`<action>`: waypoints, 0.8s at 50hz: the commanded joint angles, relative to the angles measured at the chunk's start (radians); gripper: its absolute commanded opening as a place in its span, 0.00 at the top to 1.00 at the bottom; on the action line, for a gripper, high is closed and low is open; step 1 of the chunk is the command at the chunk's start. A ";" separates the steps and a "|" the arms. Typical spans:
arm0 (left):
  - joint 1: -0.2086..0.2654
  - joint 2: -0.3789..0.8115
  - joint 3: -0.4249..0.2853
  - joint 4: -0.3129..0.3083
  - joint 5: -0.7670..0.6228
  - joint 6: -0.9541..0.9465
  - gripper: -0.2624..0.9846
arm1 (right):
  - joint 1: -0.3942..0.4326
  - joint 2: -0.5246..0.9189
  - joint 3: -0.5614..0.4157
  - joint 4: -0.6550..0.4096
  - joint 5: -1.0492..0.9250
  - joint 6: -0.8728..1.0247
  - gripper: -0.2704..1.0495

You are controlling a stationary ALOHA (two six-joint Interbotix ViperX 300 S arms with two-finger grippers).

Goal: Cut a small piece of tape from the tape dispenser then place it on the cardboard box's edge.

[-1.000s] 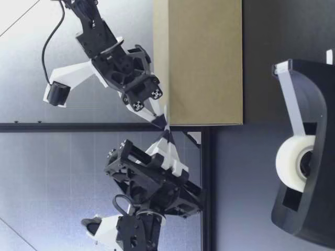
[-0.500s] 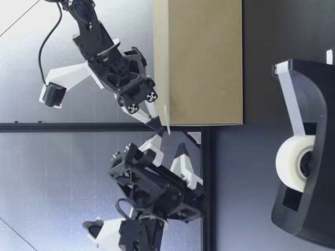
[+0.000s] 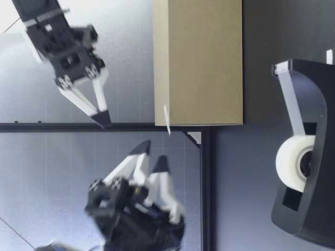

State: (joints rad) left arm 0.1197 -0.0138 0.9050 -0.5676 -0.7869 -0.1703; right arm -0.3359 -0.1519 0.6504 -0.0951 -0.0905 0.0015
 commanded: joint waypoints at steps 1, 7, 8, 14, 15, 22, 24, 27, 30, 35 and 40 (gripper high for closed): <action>-0.043 -0.091 0.017 0.048 -0.003 0.112 0.38 | 0.052 -0.067 0.025 0.002 -0.020 0.012 0.78; -0.089 -0.160 0.040 0.112 -0.003 0.242 0.38 | 0.121 -0.121 0.080 0.002 -0.048 0.038 0.78; -0.098 -0.172 0.044 0.124 -0.003 0.270 0.38 | 0.137 -0.132 0.092 0.002 -0.054 0.044 0.78; -0.133 -0.213 0.061 0.183 -0.003 0.348 0.38 | 0.193 -0.164 0.141 0.002 -0.100 0.069 0.78; -0.140 -0.219 0.063 0.198 -0.003 0.359 0.38 | 0.201 -0.169 0.147 0.002 -0.109 0.074 0.78; -0.166 -0.235 0.071 0.293 -0.003 0.373 0.38 | 0.230 -0.195 0.195 0.002 -0.176 0.106 0.78; -0.173 -0.235 0.071 0.319 -0.003 0.370 0.38 | 0.230 -0.199 0.202 0.002 -0.190 0.114 0.78; -0.179 -0.235 0.071 0.347 -0.003 0.368 0.38 | 0.230 -0.204 0.218 0.002 -0.213 0.124 0.78; -0.181 -0.236 0.069 0.356 -0.003 0.367 0.38 | 0.232 -0.206 0.233 0.002 -0.238 0.129 0.78; -0.181 -0.236 0.072 0.356 -0.003 0.365 0.38 | 0.230 -0.204 0.250 0.002 -0.279 0.129 0.78; -0.181 -0.236 0.074 0.357 -0.003 0.368 0.38 | 0.230 -0.199 0.253 0.002 -0.304 0.129 0.78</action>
State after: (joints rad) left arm -0.0583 -0.2316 0.9863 -0.2132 -0.7854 0.1963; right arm -0.1120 -0.3359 0.9143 -0.0966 -0.3682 0.1304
